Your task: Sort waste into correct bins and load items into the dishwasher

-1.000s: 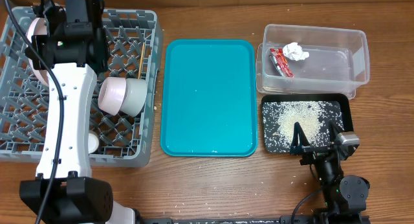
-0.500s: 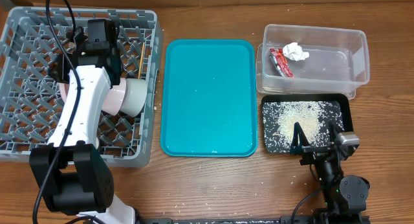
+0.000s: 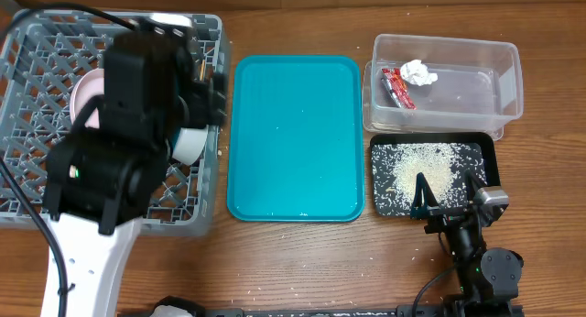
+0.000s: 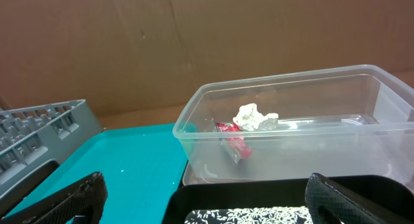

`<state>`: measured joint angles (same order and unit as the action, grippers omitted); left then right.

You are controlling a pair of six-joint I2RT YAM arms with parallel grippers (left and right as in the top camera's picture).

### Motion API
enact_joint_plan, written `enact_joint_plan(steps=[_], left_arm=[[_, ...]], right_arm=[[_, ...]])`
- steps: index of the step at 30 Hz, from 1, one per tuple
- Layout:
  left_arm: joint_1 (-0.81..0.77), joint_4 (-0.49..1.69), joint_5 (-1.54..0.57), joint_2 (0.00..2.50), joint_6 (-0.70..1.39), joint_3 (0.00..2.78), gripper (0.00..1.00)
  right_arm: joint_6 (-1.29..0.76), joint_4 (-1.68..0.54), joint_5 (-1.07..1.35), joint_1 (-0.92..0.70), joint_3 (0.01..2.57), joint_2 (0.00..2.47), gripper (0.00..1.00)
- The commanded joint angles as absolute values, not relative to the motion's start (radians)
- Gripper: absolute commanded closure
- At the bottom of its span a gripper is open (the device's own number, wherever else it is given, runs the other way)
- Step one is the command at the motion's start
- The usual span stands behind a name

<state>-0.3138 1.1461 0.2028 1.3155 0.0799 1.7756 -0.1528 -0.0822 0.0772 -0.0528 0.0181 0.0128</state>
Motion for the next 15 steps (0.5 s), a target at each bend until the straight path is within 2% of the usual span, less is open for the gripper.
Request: enact_joint_plan(steps=[1,5,8,15], left_arm=[[-0.371,1.190,-0.075,1.339,0.113,1.777,0.00],[-0.407,1.219,-0.117,1.341,0.113,1.777,0.00],[-0.407,1.246,-0.226,1.341,0.113,1.776,0.00],[-0.407,1.267,-0.255,1.359,0.113,1.776,0.00]], right_arm=[[-0.154,-0.077,0.069,-0.048,0.008,0.005,0.00],[-0.154,-0.077,0.069,-0.048,0.008,0.005,0.00],[-0.154,-0.077,0.069,-0.048,0.008,0.005,0.00],[-0.154,-0.077,0.069,-0.048,0.008,0.005,0.00]])
